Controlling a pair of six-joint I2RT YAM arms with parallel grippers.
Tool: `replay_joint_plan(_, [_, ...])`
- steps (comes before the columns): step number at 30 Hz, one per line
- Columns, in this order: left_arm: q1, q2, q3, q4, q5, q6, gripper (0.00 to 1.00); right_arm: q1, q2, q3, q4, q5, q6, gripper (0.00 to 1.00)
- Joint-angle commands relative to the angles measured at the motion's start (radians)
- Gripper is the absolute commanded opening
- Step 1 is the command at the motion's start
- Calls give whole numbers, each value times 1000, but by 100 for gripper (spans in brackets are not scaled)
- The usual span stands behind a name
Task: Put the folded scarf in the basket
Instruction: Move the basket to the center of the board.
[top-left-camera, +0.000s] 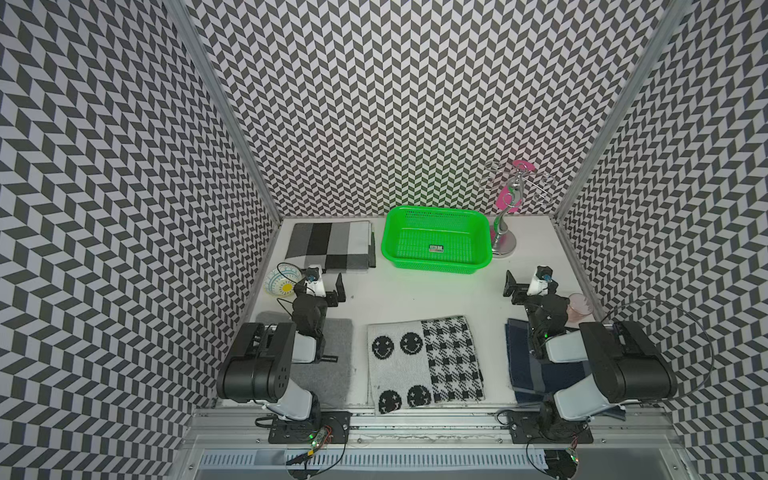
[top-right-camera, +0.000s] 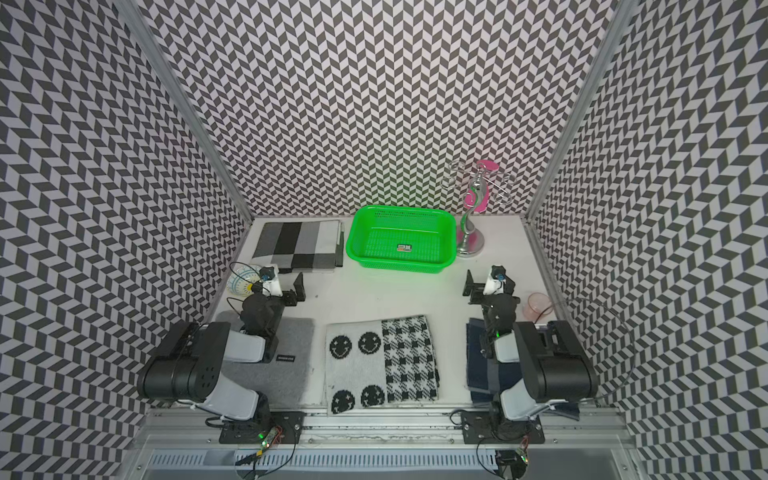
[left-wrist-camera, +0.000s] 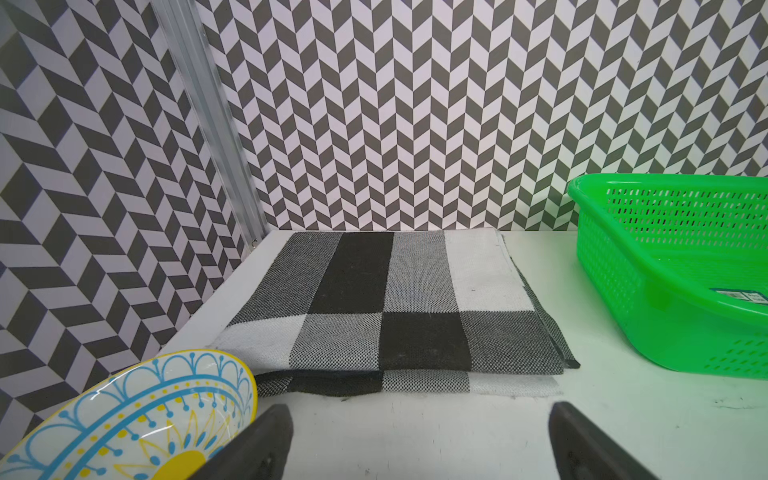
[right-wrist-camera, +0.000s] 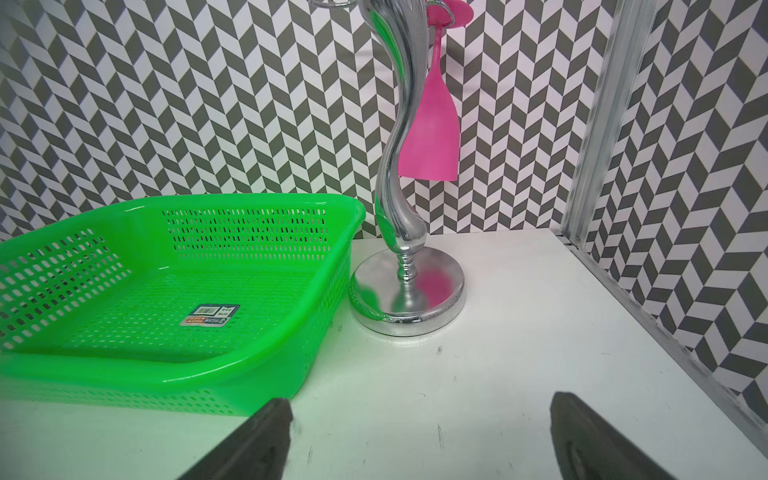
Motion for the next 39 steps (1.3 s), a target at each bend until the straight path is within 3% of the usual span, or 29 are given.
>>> replay_joint_plan(1, [7, -2, 5, 25, 4, -3, 100, 7, 0, 0, 59, 9, -4, 100])
replay_joint_plan(33, [7, -10, 0, 32, -2, -5, 99, 6, -2, -8, 82, 19, 6, 100])
replay_joint_plan(36, [4, -82, 30, -73, -29, -11, 99, 6, -63, 3, 33, 42, 15, 100])
replay_joint_plan(39, [-2, -192, 136, -319, -44, -15, 99, 8, -182, 105, -251, -13, 9, 100])
